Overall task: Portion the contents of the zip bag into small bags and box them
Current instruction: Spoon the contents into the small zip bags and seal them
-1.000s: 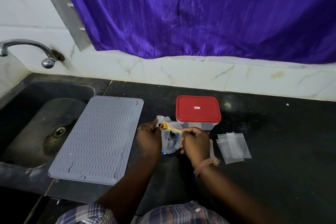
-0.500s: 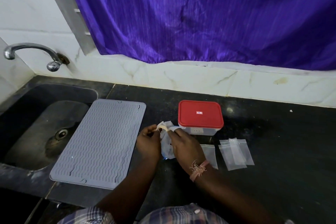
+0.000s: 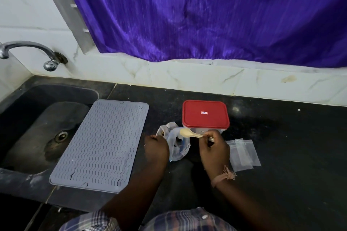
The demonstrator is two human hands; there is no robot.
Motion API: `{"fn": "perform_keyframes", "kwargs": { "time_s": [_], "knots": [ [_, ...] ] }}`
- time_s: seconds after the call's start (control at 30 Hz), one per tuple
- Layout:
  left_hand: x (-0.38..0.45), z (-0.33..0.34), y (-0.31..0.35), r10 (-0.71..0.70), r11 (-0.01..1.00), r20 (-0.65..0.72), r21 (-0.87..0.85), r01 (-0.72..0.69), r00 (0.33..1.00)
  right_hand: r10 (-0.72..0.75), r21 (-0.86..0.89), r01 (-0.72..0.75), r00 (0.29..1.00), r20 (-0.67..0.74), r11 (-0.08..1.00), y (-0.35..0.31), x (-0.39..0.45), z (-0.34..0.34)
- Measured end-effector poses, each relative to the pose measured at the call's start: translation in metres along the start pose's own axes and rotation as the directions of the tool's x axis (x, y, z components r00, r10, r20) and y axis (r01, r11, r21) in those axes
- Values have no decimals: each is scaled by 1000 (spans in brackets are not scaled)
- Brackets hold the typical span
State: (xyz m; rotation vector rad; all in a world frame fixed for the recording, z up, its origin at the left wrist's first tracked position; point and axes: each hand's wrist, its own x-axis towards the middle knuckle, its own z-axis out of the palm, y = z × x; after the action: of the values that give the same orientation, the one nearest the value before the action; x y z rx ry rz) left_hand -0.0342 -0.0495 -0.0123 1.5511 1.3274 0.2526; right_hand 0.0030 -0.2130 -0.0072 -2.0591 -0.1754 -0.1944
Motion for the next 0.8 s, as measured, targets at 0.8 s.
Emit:
{"fn": "perform_keyframes", "kwargs": {
  "time_s": [0.8],
  "knots": [
    [13, 8, 12, 133, 986, -145, -78, -146, 980, -265, -228, 381, 870, 415, 896, 0, 10, 53]
  ]
}}
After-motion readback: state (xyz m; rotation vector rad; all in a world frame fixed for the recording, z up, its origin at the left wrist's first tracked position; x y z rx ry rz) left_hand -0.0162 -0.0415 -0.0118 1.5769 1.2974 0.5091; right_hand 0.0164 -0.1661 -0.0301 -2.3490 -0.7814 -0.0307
